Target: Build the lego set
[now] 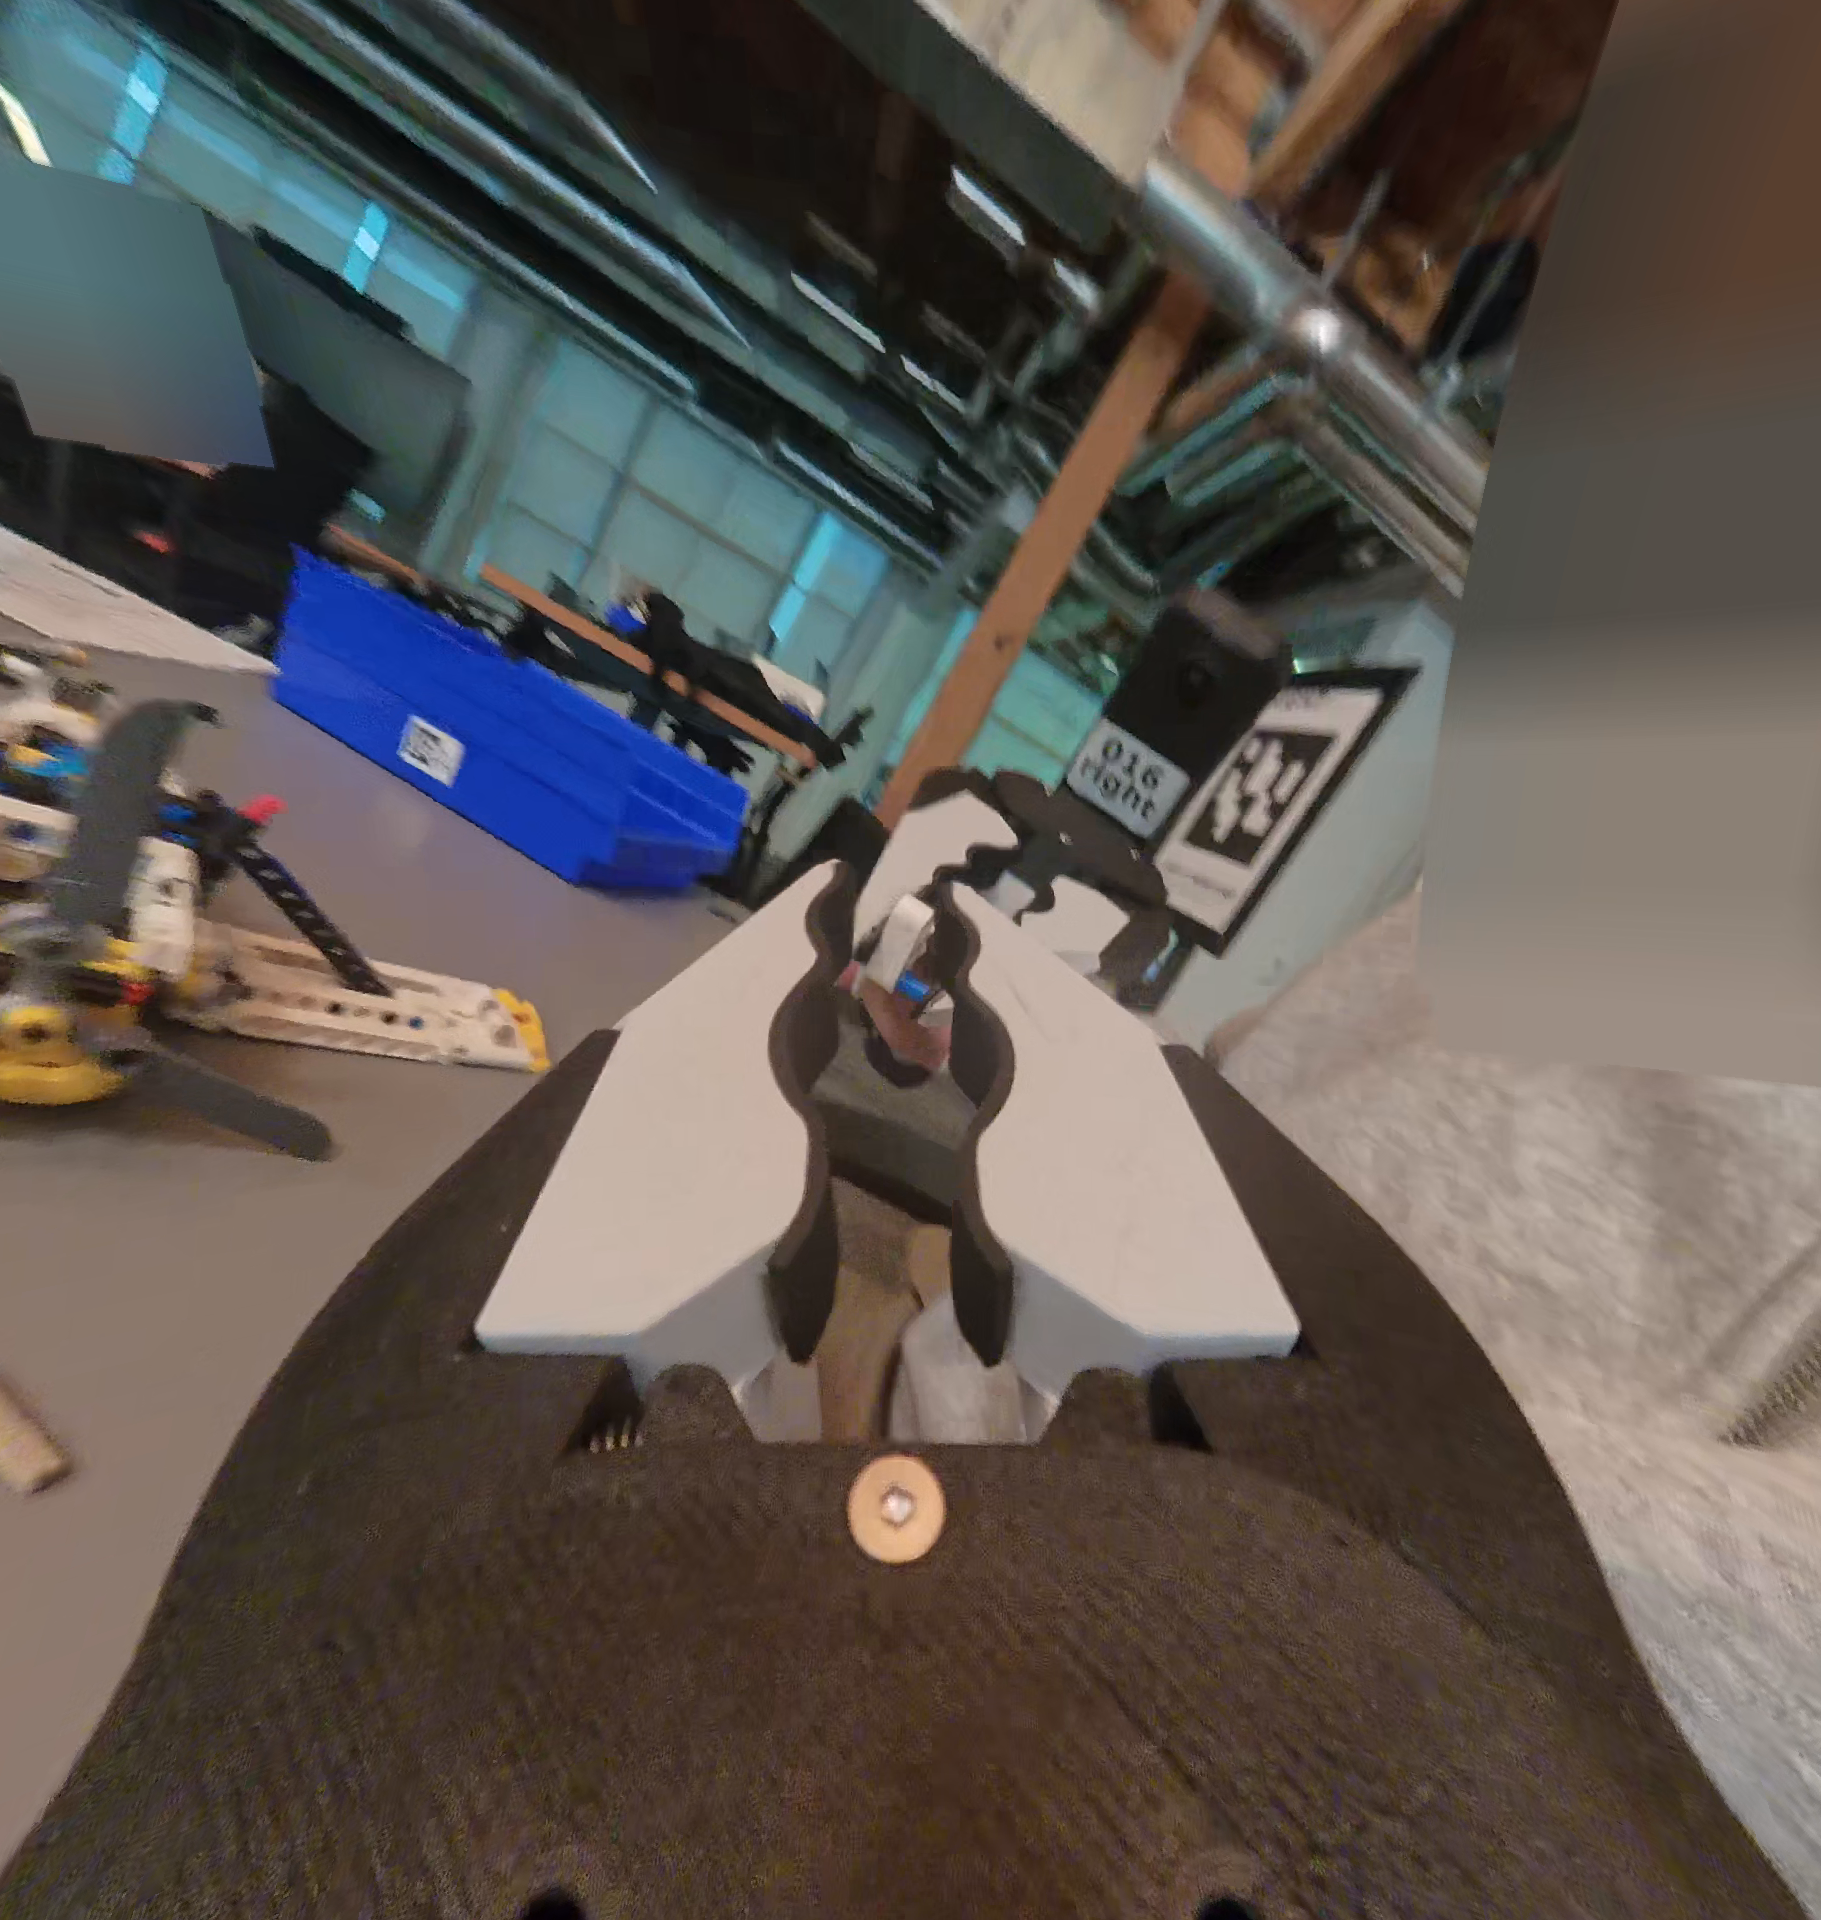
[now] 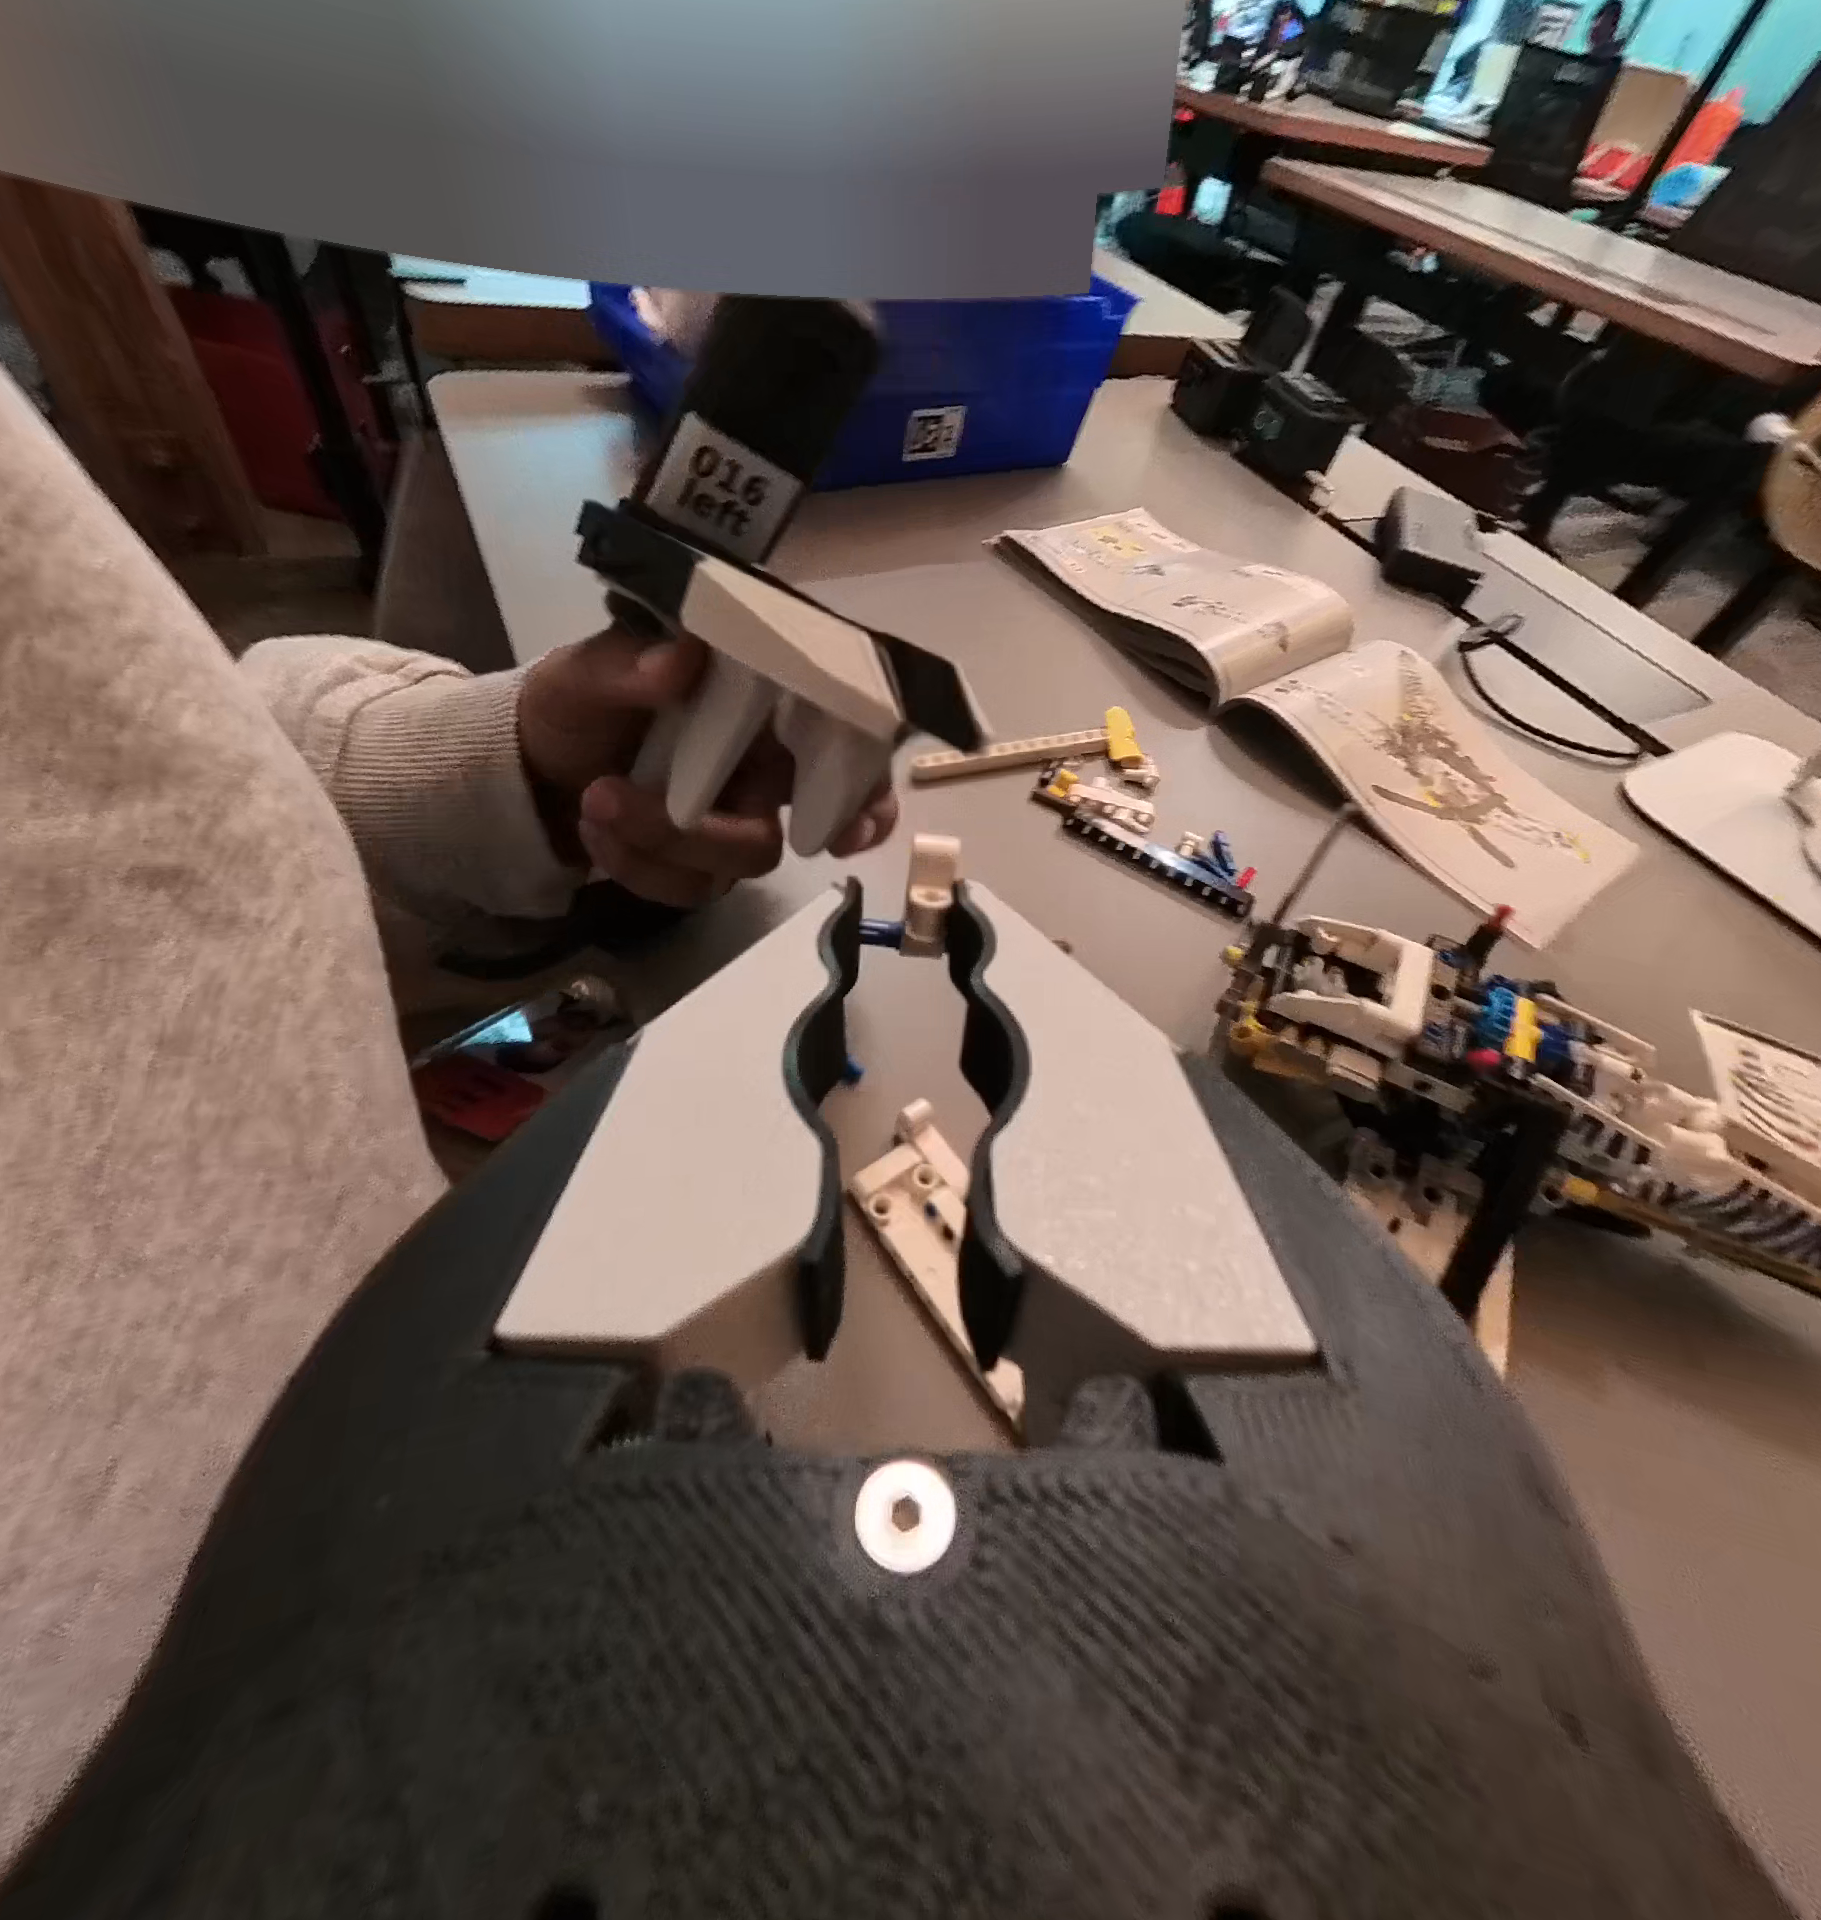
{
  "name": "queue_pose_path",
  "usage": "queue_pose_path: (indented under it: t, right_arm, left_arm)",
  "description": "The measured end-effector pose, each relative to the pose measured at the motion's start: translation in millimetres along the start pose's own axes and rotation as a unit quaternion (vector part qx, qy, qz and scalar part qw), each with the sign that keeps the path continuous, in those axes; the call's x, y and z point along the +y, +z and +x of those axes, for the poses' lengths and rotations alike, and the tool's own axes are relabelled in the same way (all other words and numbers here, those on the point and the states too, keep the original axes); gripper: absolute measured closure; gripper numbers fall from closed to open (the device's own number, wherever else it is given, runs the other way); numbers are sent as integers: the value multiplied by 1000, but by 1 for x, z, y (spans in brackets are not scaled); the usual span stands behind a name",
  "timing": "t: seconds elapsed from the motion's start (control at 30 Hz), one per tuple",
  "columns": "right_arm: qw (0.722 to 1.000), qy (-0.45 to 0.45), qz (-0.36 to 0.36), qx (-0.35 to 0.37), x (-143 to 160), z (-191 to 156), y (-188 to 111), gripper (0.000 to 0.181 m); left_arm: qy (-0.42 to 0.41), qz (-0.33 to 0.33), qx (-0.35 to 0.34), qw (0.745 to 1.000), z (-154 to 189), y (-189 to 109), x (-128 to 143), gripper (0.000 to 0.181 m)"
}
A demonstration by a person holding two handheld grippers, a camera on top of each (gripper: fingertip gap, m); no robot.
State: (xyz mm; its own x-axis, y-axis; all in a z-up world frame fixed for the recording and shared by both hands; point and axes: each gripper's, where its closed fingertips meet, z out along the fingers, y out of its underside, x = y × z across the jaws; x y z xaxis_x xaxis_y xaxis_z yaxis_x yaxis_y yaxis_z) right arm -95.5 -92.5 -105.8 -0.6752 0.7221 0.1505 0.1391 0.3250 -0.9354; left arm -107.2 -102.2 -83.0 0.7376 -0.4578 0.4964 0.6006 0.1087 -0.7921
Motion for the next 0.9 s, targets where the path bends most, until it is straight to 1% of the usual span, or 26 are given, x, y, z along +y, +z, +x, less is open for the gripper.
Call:
queue_pose_path:
  t: [0.07,0.1,0.23,0.33,0.53,0.6,0.67,0.73,0.83,0.9]
  right_arm:
    - [999,24,17,18,-2,12,-8,166]
    - [999,37,25,25,-2,17,-12,166]
    - [996,65,36,50,3,30,-22,166]
    - [995,75,42,58,10,34,-19,165]
    - [992,97,44,70,30,43,-13,166]
    - [986,141,72,61,34,49,-15,165]
    - [974,191,109,55,37,57,-20,166]
    - [963,223,141,49,38,62,-27,166]
    - [953,243,178,31,33,64,-36,166]
    - [946,262,188,23,33,67,-38,166]
  left_arm:
    - [2,30,-20,999,-6,-7,-11,167]
    - [6,31,-34,999,-10,-8,-12,166]
    - [27,-3,-73,997,-21,-5,-1,157]
    - [31,-14,-76,996,-22,-3,2,156]
    - [22,8,-79,997,-25,-7,-5,156]
    - [20,8,-79,997,-26,-7,-5,155]
    - [21,5,-81,996,-27,-7,-4,155]
    - [20,3,-82,996,-27,-6,-3,154]
    - [14,1,-80,997,-28,-6,-2,153]
    - [7,-4,-71,997,-26,-4,0,150]
